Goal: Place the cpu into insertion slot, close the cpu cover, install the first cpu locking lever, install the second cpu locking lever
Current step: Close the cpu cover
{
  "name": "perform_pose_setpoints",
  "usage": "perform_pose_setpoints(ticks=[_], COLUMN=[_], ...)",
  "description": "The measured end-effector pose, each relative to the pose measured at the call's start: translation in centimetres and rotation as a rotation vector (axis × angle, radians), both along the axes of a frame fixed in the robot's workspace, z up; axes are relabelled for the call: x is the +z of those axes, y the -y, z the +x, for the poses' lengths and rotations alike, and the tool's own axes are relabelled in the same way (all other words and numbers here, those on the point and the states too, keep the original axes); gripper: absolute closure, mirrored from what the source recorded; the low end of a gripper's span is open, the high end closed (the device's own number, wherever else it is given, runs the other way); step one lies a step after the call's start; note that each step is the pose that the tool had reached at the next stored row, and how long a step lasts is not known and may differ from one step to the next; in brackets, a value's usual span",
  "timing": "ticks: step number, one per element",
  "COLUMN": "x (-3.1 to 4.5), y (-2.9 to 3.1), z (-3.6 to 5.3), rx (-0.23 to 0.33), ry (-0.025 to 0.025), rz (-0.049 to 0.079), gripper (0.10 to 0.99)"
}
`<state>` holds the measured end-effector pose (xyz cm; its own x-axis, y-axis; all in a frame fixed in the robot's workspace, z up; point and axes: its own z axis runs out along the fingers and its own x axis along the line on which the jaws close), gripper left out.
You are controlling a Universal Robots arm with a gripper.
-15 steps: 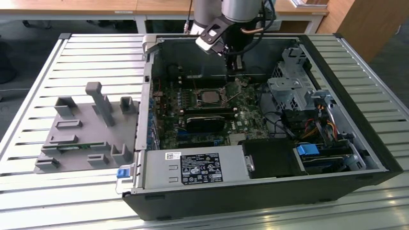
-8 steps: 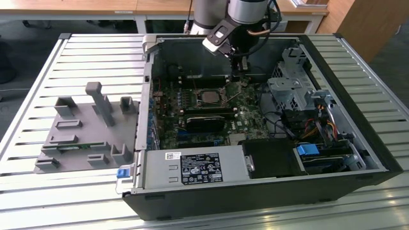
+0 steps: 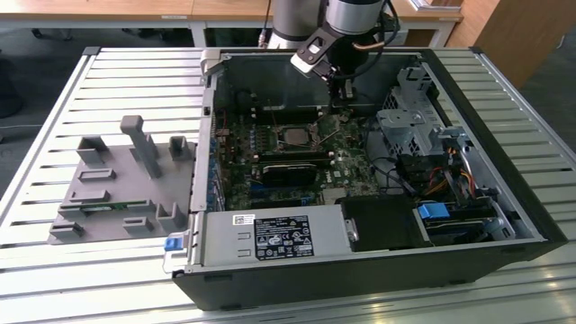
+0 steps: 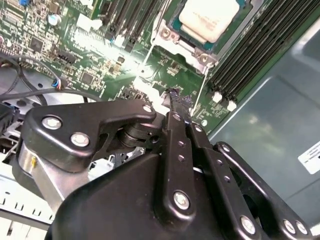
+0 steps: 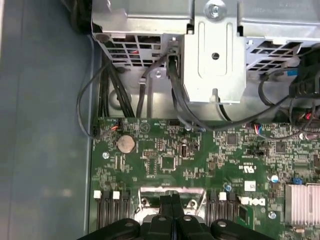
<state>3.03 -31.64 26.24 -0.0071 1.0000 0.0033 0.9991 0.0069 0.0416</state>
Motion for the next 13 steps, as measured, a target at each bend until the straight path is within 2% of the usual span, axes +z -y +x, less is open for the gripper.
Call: perform_pose_setpoints(ticks=[13], x=[-0.35], y=[-0.20], z=[1.73], rx=[0.000], ry=[-0.0001], rz=[-0.001], gripper=[0.980])
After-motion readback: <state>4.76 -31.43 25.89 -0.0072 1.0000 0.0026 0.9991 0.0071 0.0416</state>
